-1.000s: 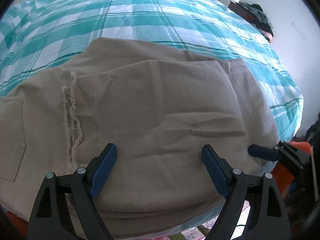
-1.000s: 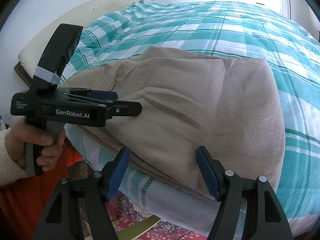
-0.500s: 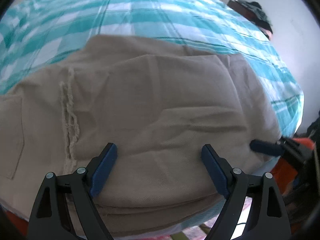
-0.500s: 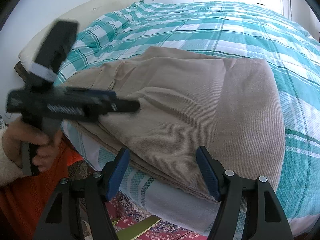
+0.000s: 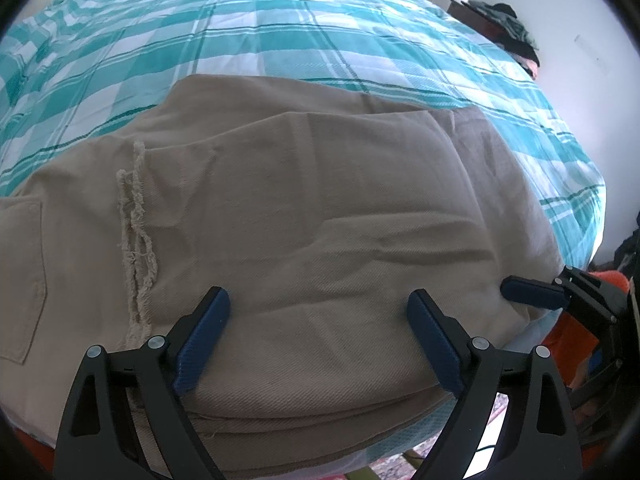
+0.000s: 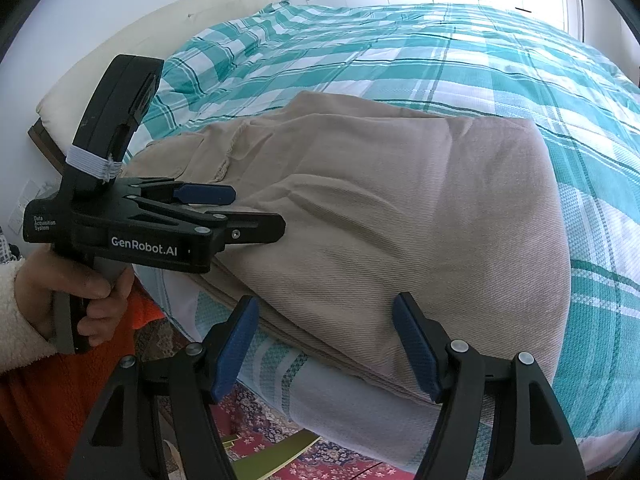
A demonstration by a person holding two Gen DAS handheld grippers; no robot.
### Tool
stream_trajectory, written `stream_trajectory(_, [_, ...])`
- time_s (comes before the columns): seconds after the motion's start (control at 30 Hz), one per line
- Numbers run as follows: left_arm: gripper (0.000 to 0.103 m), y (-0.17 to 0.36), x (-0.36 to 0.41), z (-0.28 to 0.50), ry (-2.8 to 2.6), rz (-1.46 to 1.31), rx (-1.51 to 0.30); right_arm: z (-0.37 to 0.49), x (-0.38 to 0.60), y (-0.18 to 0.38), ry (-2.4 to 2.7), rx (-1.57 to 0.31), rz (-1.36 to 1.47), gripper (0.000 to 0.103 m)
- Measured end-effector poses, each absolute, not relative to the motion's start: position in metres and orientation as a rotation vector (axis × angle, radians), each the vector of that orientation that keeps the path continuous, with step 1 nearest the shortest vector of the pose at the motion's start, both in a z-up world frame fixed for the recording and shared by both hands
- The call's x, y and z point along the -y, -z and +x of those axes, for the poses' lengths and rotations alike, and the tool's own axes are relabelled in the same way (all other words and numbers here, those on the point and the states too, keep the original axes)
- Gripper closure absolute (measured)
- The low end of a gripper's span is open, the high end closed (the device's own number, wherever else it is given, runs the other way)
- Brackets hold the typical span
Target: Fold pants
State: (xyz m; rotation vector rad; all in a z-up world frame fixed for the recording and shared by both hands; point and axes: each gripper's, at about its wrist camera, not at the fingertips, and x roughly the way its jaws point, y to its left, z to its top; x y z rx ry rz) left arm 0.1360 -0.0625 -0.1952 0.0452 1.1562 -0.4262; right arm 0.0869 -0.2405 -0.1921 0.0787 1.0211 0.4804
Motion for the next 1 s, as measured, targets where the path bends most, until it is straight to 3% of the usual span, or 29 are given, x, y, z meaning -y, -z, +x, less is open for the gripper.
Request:
stream_trajectory(0.3, [0.011, 0.195, 0.060, 0.137, 0.434, 0.026, -1.157, 0.085, 0.246, 0.183, -0.476, -0.994, 0.120, 0.033])
stream_trajectory(0.5, [0.010, 0.196, 0.060, 0.137, 0.435, 0.026, -1.148, 0.077, 0.284, 0.143, -0.410, -0.803, 0.234, 0.034])
stream_trajectory(0.7, [0.010, 0.196, 0.061, 0.137, 0.437, 0.026, -1.145, 0.090, 0.309, 0.169, -0.340, -0.909, 0.357, 0.034])
stream_trajectory(1.0, [0.009, 0.197, 0.060, 0.137, 0.438, 0.026, -1.142, 0.086, 0.303, 0.157, -0.334, -0.856, 0.288, 0.034])
